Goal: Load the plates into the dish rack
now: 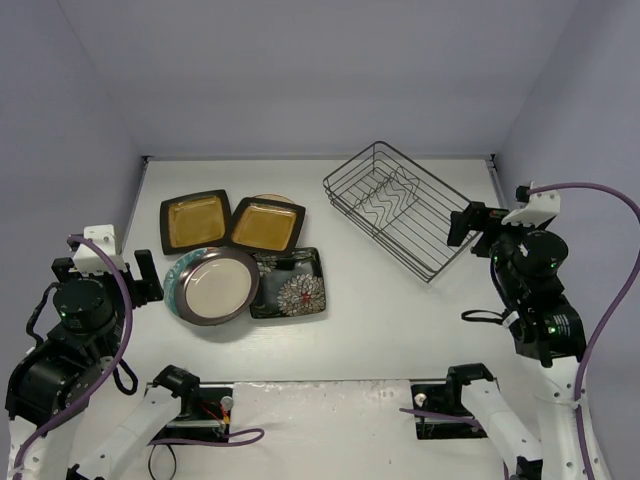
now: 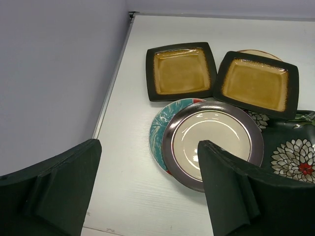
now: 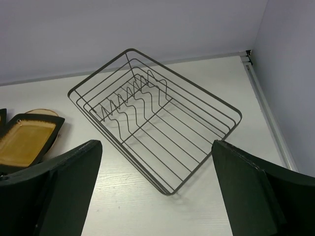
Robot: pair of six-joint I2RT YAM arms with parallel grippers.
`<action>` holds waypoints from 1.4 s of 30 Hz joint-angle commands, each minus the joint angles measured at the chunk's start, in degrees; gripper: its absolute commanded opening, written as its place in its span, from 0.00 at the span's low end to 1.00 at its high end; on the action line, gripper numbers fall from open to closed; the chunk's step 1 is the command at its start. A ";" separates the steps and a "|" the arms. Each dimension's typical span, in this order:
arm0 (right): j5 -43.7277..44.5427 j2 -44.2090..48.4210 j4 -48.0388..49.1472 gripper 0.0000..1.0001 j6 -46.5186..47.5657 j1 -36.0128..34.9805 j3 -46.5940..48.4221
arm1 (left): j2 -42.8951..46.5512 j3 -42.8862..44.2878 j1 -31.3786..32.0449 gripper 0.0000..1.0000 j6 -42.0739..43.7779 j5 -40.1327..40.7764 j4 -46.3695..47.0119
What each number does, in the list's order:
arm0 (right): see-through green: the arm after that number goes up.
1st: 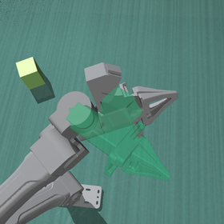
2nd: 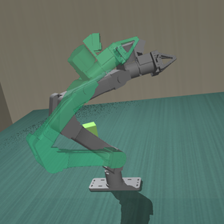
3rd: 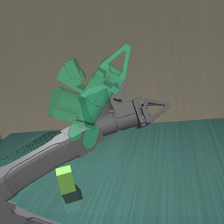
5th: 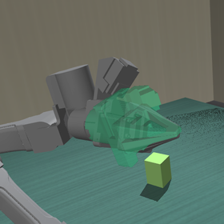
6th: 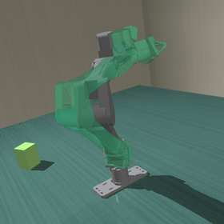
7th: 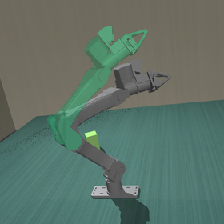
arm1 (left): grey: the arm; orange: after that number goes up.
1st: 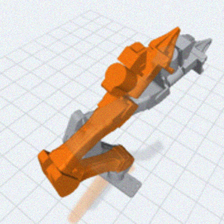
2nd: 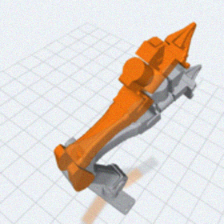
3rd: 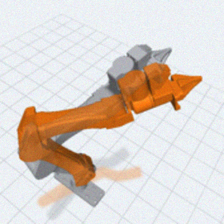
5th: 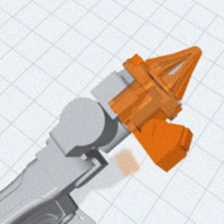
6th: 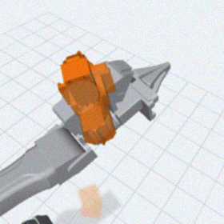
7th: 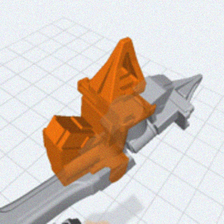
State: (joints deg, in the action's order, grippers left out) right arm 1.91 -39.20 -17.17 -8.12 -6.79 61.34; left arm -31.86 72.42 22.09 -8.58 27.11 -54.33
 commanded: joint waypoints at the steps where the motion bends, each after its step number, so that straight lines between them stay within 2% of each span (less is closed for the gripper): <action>1: -1.38 -1.40 3.55 1.00 -0.67 0.20 1.15 | -1.80 1.67 0.33 0.80 -1.62 0.75 0.71; 6: -1.91 -2.19 4.07 1.00 -0.50 0.28 1.06 | -2.42 1.58 0.33 0.80 -1.71 0.48 0.45; 13: -9.19 -5.96 4.51 1.00 -1.37 0.20 1.41 | -3.83 0.88 0.24 0.80 -2.14 -0.57 0.54; 18: -15.79 -13.86 5.30 0.89 -6.80 0.02 2.38 | -7.24 -0.09 0.33 0.80 -3.72 -4.34 0.45; 22: -16.33 -20.29 8.02 0.83 -10.95 -3.66 3.08 | -11.11 -0.35 0.32 0.80 -5.13 -8.90 -0.17; 26: -13.95 -27.84 11.62 0.76 -15.95 -11.91 5.36 | -14.46 -0.79 0.33 0.80 -6.89 -11.37 -0.25; 30: -13.87 -36.36 16.63 0.71 -23.15 -16.66 6.25 | -17.44 -1.14 0.32 0.80 -9.17 -14.71 -0.08; 38: -9.65 -51.12 29.90 0.65 -38.09 -25.37 7.03 | -16.40 -3.16 0.24 0.80 -12.07 -17.44 0.10; 42: -8.07 -58.42 31.32 0.62 -41.88 -28.45 10.98 | -15.17 -3.69 0.15 0.80 -12.08 -17.18 -0.69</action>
State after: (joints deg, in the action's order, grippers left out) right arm -9.15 -94.87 6.33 -43.66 -33.61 67.64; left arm -47.83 67.83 22.09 -19.16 10.28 -55.92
